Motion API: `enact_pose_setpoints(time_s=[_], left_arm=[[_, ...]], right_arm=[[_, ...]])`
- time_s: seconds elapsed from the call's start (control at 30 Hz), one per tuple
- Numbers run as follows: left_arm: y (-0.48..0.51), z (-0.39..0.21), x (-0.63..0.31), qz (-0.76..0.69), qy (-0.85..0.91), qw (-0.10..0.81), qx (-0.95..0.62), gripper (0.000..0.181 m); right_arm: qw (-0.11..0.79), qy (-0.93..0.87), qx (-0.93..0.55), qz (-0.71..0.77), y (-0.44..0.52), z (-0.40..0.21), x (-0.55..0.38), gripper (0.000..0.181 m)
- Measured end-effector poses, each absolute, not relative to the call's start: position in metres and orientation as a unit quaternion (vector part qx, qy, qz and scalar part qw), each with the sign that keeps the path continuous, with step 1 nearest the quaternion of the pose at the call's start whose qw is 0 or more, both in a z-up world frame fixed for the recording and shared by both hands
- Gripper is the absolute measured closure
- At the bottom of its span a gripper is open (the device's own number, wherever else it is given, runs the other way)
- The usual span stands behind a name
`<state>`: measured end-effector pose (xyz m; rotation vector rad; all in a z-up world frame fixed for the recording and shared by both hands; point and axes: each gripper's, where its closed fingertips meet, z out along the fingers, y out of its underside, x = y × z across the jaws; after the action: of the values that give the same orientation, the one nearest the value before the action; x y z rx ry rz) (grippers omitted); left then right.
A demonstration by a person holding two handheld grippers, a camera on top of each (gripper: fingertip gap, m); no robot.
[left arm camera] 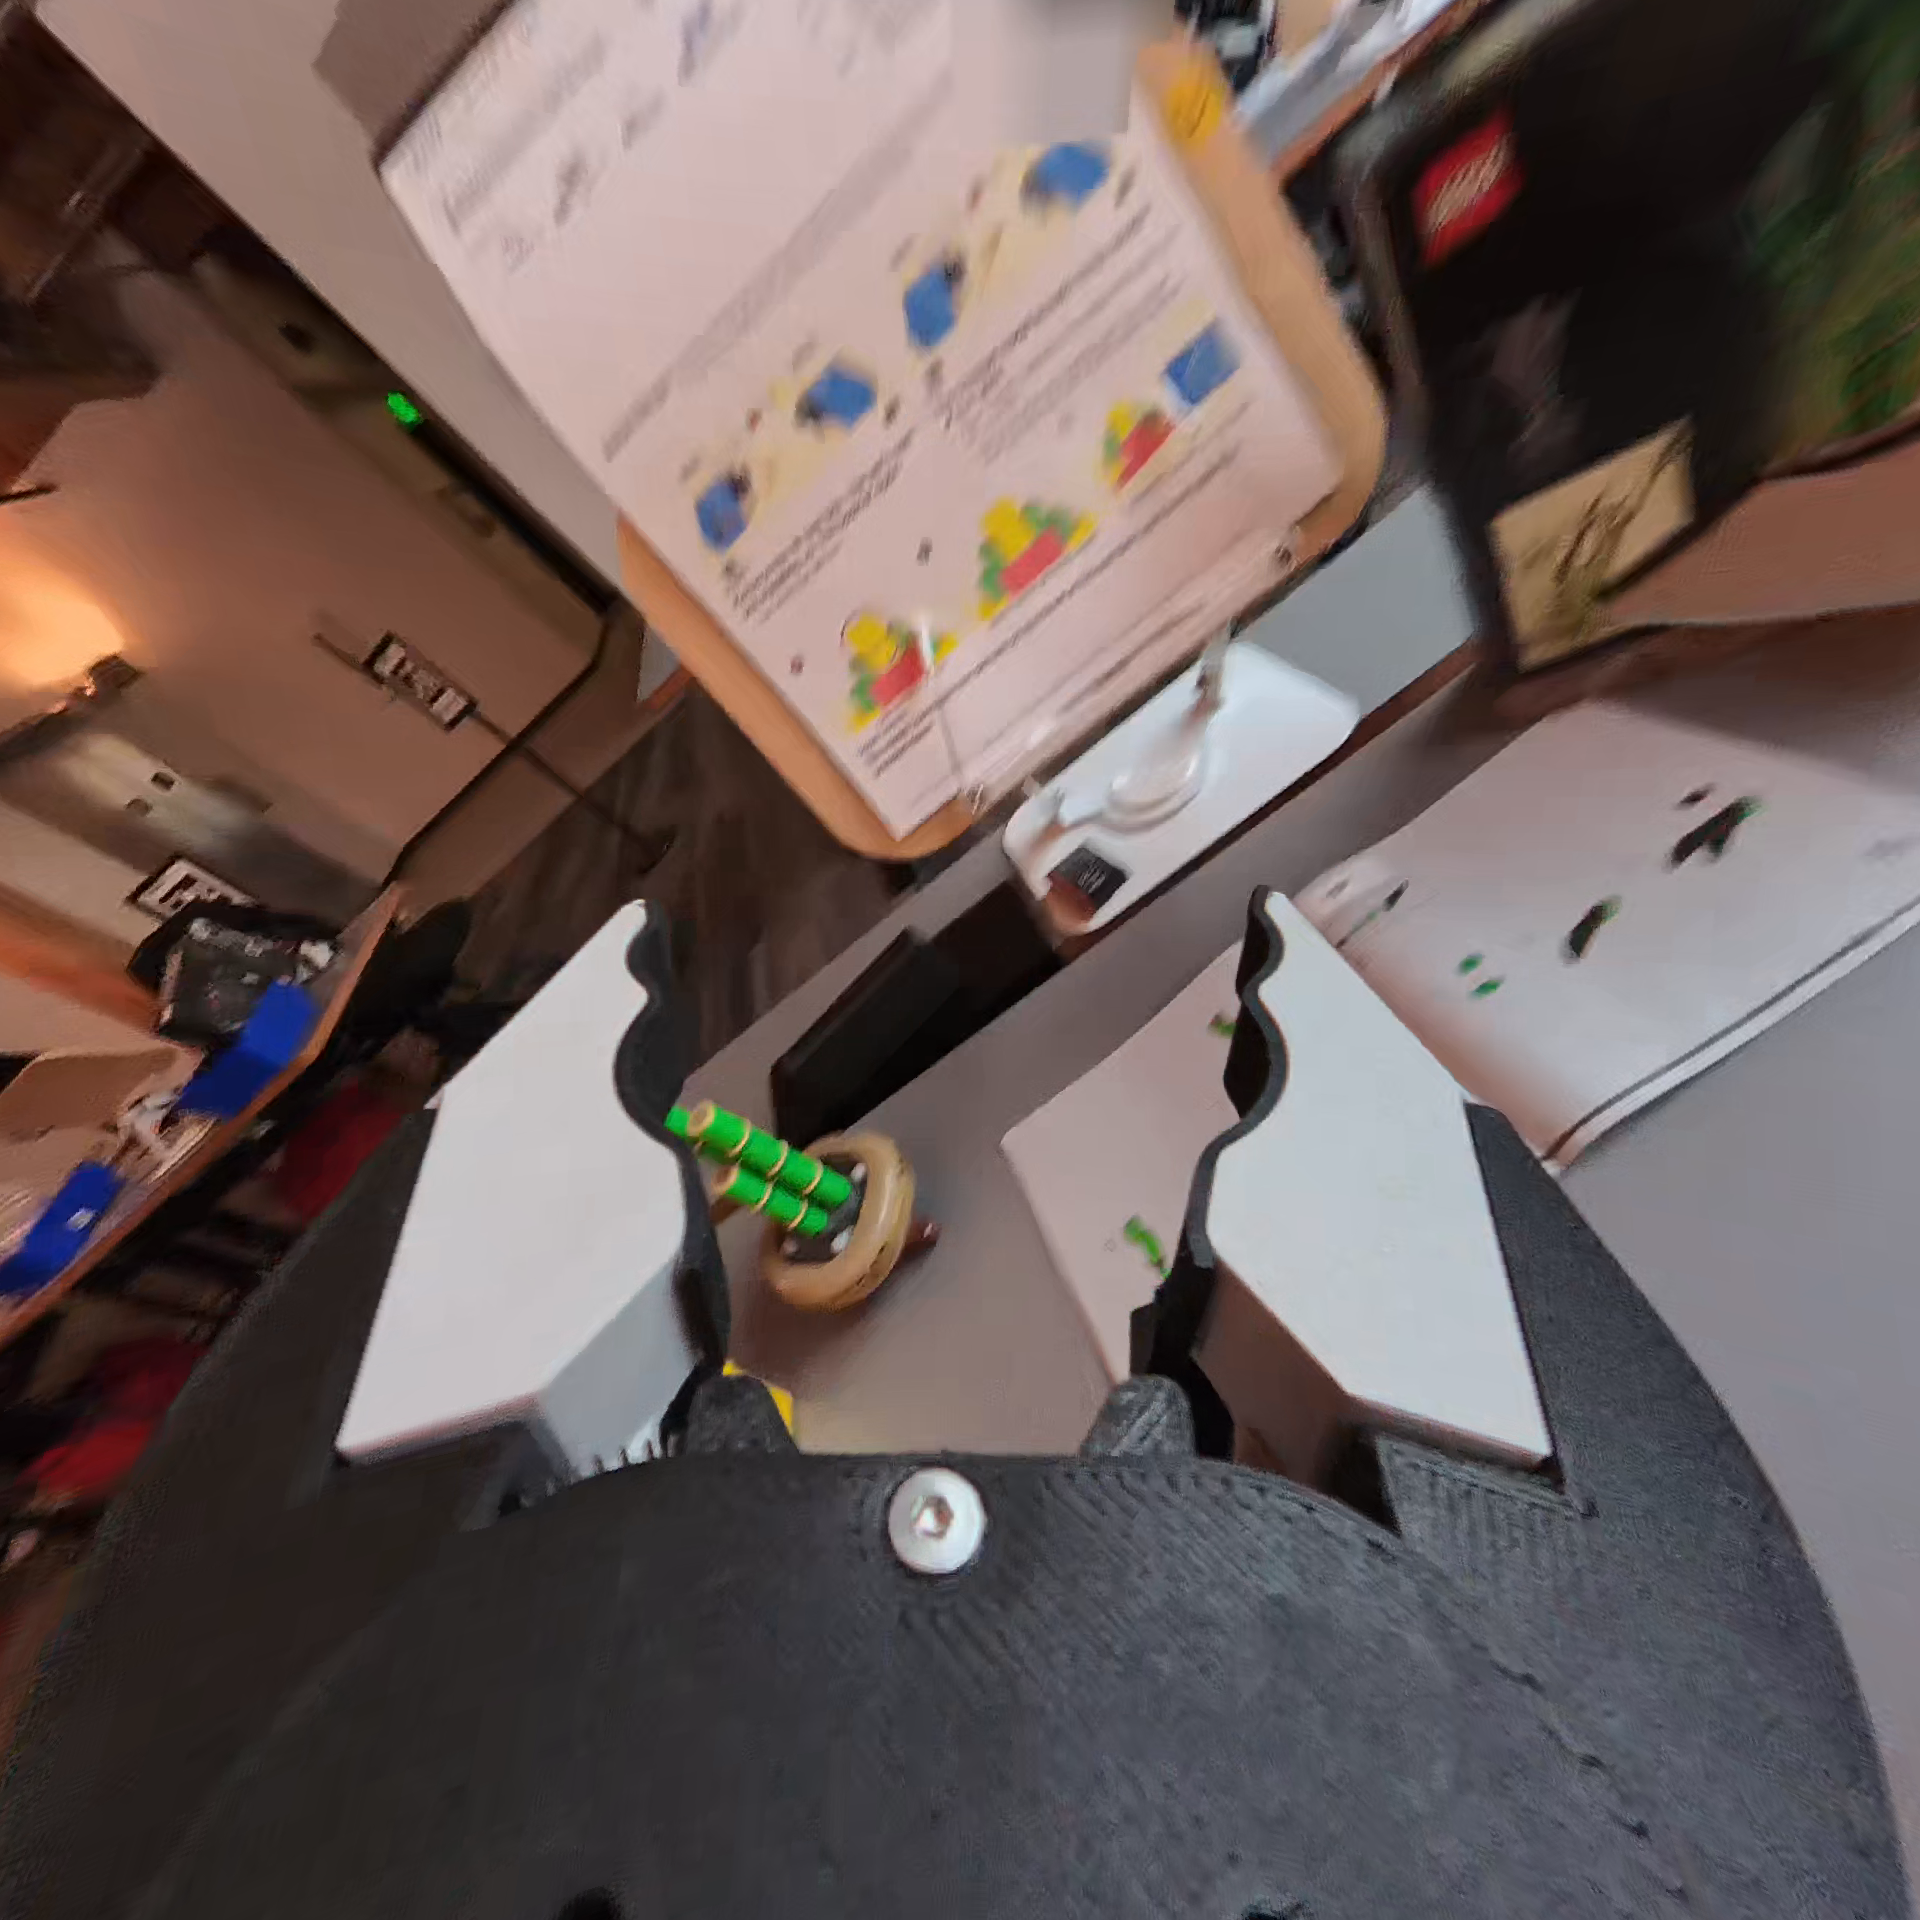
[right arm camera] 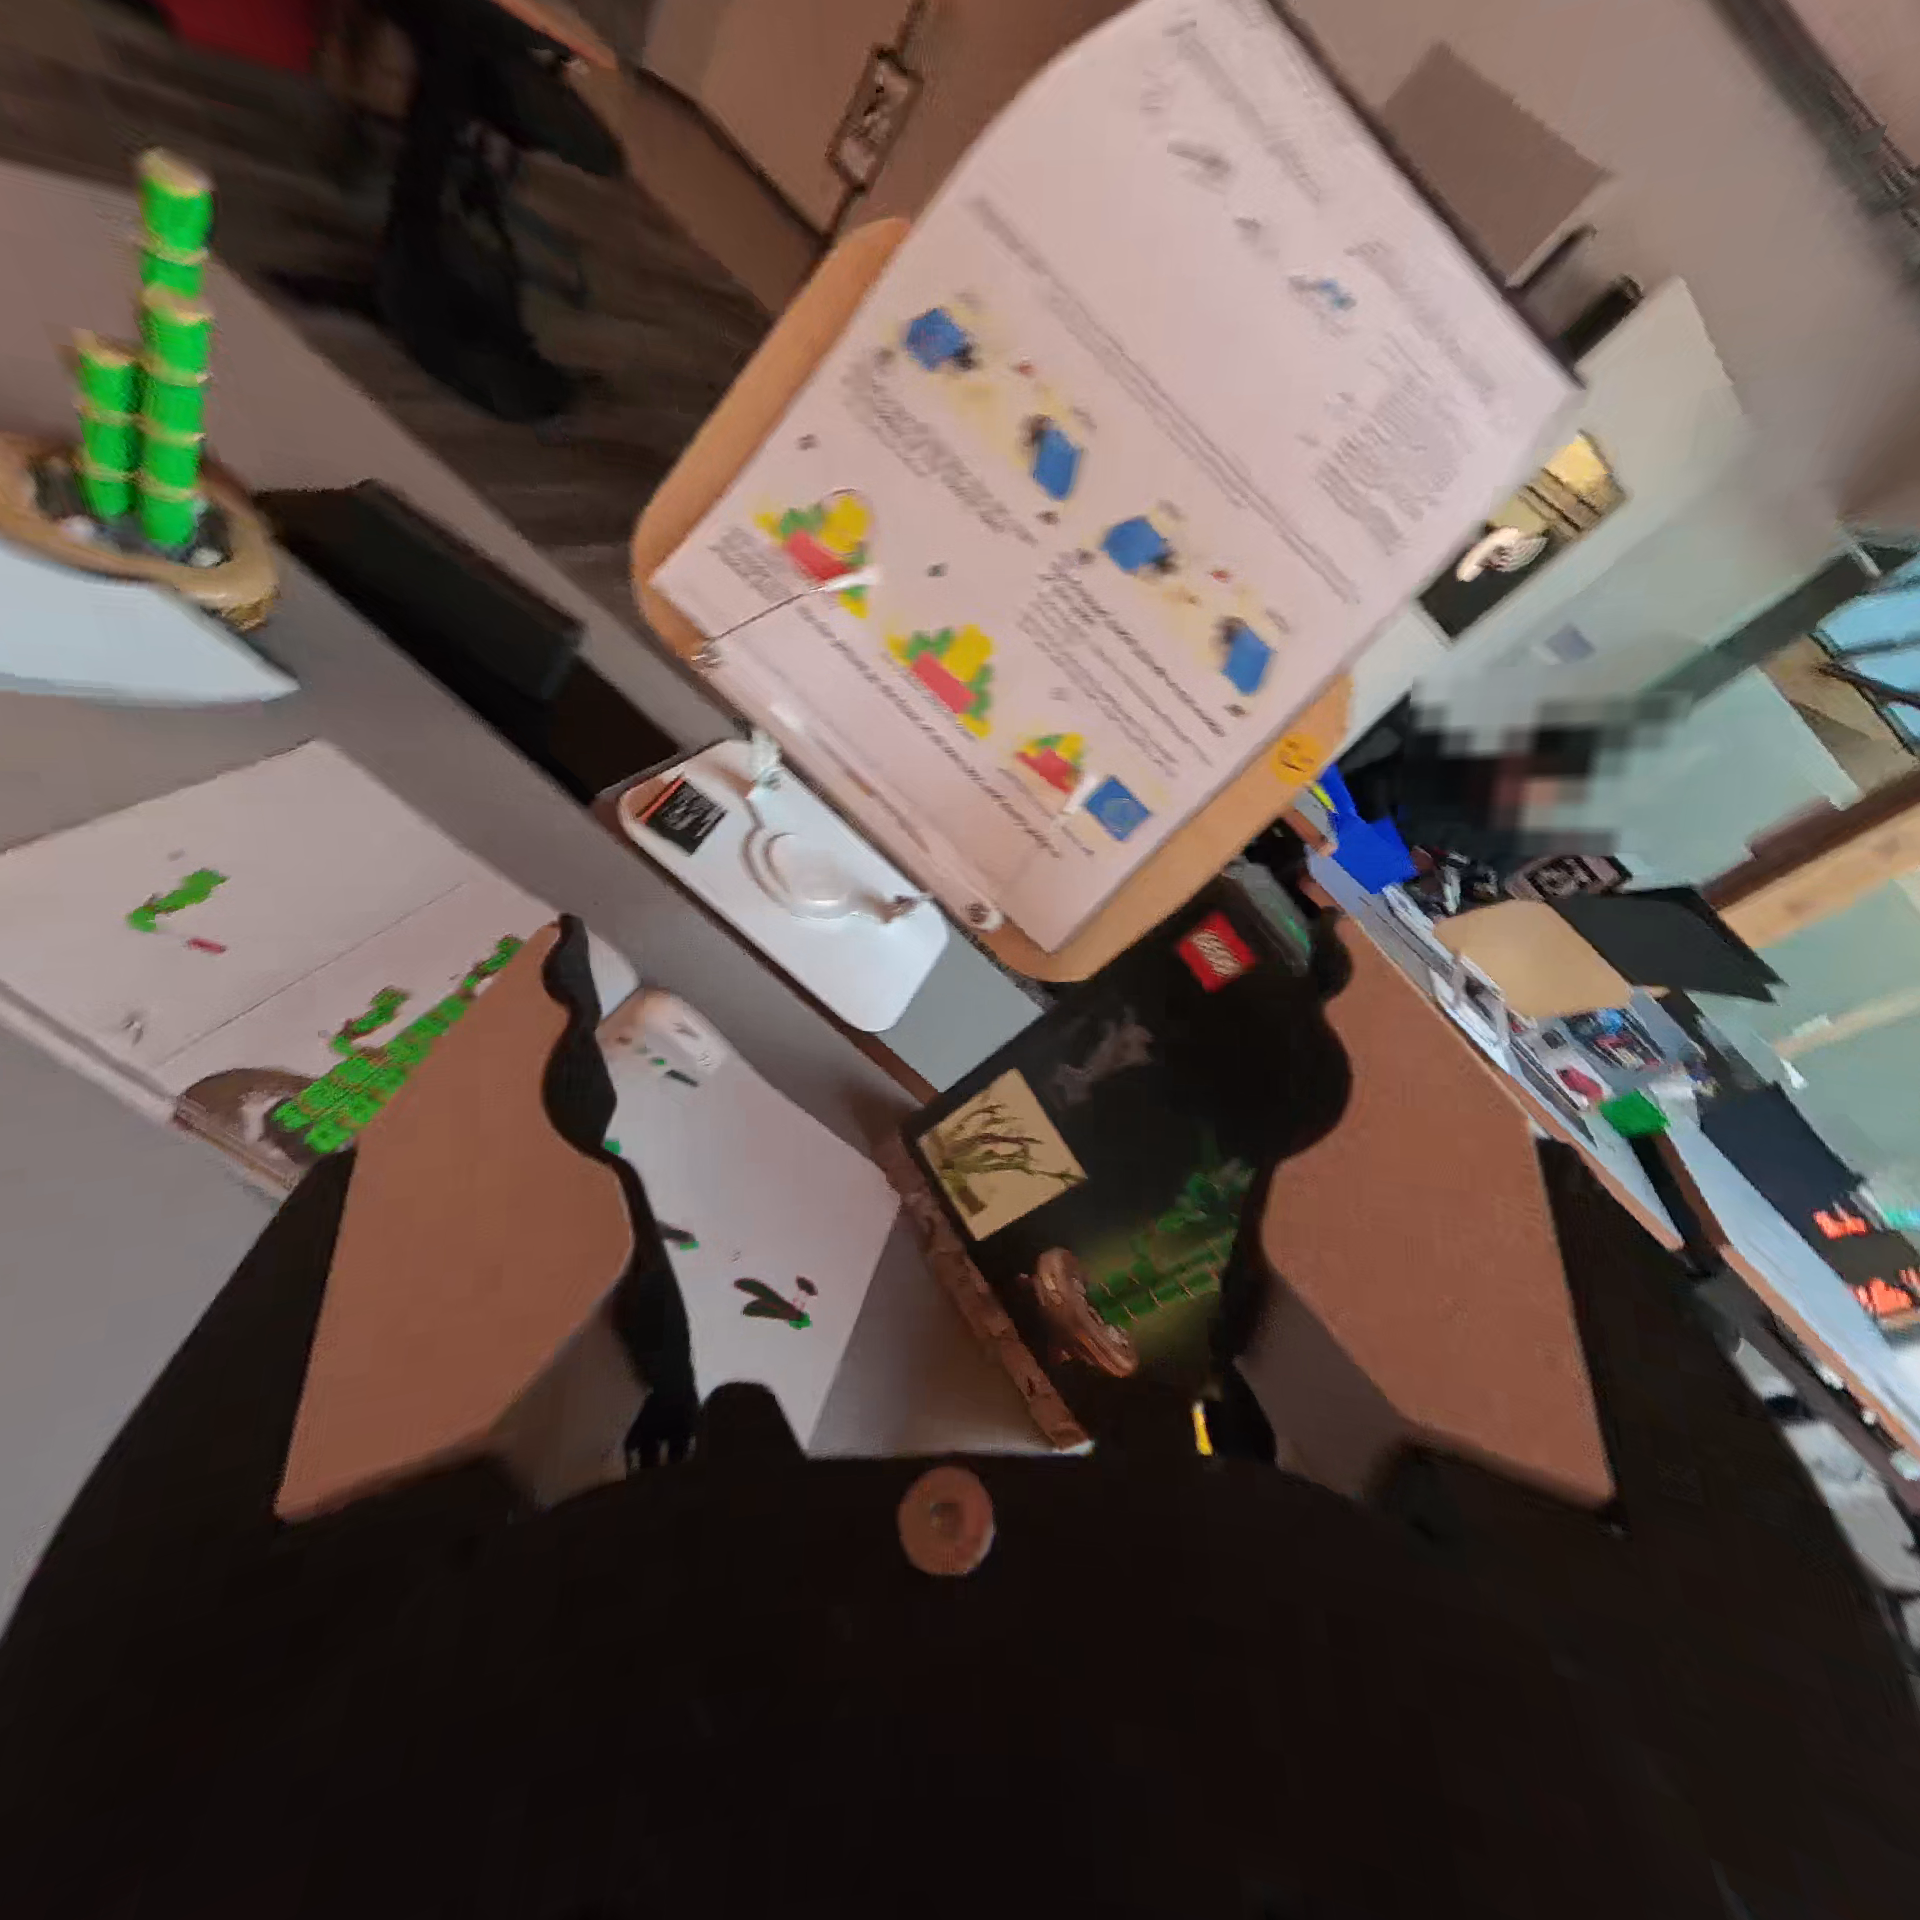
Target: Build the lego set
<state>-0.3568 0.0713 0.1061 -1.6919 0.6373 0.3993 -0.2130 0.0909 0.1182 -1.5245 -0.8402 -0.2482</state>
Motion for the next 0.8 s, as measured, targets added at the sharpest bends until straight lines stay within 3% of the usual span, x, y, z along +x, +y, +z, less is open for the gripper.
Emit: enact_pose_setpoints(time_s=[0.1, 0.2, 0.57, 0.8], left_arm=[[0.091, 0.089, -0.384, 0.208, 0.255, 0.562, -0.759, 0.06], [0.097, 0.087, -0.375, 0.236, 0.287, 0.57, -0.733, 0.064], [0.092, 0.076, -0.343, 0.225, 0.323, 0.568, -0.723, 0.076], [0.094, 0.074, -0.358, 0.175, 0.286, 0.558, -0.759, 0.069]], right_arm=[[0.572, -0.426, -0.691, -0.12, 0.096, 0.075, -0.247, 0.052], [0.544, -0.425, -0.719, -0.08, 0.095, 0.055, -0.263, 0.058], [0.551, -0.399, -0.731, -0.056, 0.096, 0.061, -0.258, 0.057], [0.518, -0.443, -0.721, -0.122, 0.094, 0.042, -0.263, 0.054]])
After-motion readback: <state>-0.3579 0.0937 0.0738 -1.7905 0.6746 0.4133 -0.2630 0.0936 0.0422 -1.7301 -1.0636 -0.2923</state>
